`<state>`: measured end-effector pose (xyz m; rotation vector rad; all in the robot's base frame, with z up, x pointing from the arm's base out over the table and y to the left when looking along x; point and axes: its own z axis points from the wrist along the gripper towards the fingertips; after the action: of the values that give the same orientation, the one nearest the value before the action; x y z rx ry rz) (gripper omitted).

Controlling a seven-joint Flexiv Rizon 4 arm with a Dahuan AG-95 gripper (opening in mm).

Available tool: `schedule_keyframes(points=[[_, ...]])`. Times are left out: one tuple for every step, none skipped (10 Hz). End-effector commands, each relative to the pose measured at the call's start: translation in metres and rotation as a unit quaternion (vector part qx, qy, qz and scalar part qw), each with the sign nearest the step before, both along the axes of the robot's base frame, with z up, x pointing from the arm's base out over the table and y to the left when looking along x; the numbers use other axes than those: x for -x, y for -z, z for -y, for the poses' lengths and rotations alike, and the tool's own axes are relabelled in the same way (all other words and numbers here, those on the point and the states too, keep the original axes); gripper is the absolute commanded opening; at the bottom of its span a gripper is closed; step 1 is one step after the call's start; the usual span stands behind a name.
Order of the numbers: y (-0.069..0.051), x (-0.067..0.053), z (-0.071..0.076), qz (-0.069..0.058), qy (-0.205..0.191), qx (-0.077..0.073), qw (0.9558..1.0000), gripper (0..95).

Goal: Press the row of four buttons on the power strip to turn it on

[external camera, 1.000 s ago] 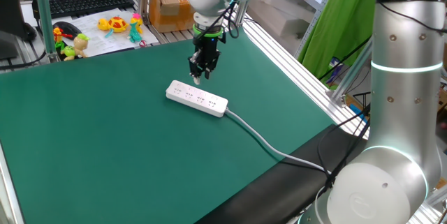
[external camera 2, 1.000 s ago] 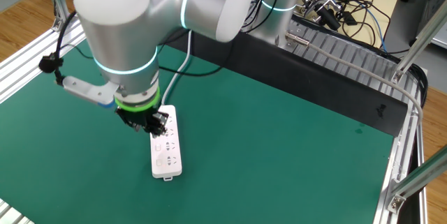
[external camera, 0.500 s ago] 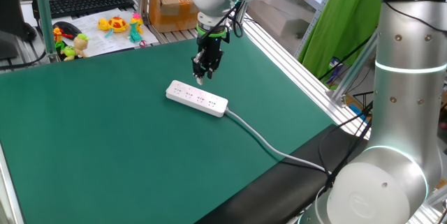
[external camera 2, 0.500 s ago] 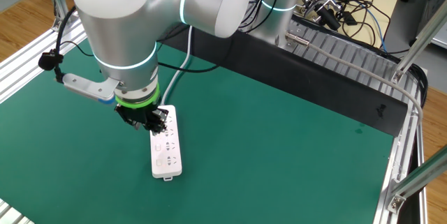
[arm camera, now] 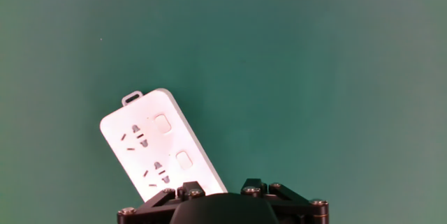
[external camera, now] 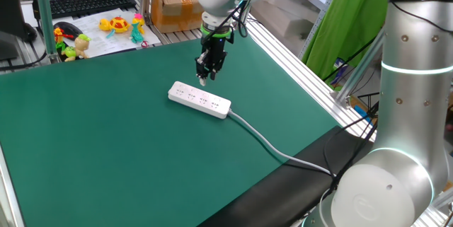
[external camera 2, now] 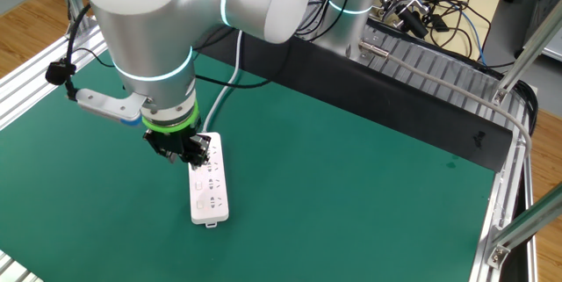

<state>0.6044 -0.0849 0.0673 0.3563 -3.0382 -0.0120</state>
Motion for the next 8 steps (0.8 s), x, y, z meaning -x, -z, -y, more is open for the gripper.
schedule_keyframes(points=[[0.000,0.000,-0.001,0.005,-0.001,-0.012,0.9999,38.0],[0.000,0.000,-0.001,0.030,-0.004,-0.017,0.9994,38.0],[0.000,0.000,-0.001,0.039,0.001,-0.016,0.9991,38.0],[0.000,0.000,-0.001,0.039,0.005,-0.016,0.9991,38.0],[-0.005,0.001,0.000,0.041,0.011,-0.016,0.9990,38.0],[-0.015,0.005,0.002,0.044,0.014,-0.015,0.9988,38.0],[-0.021,0.007,0.003,0.045,0.015,-0.015,0.9988,38.0],[-0.029,0.010,0.005,0.045,0.014,-0.015,0.9988,38.0]])
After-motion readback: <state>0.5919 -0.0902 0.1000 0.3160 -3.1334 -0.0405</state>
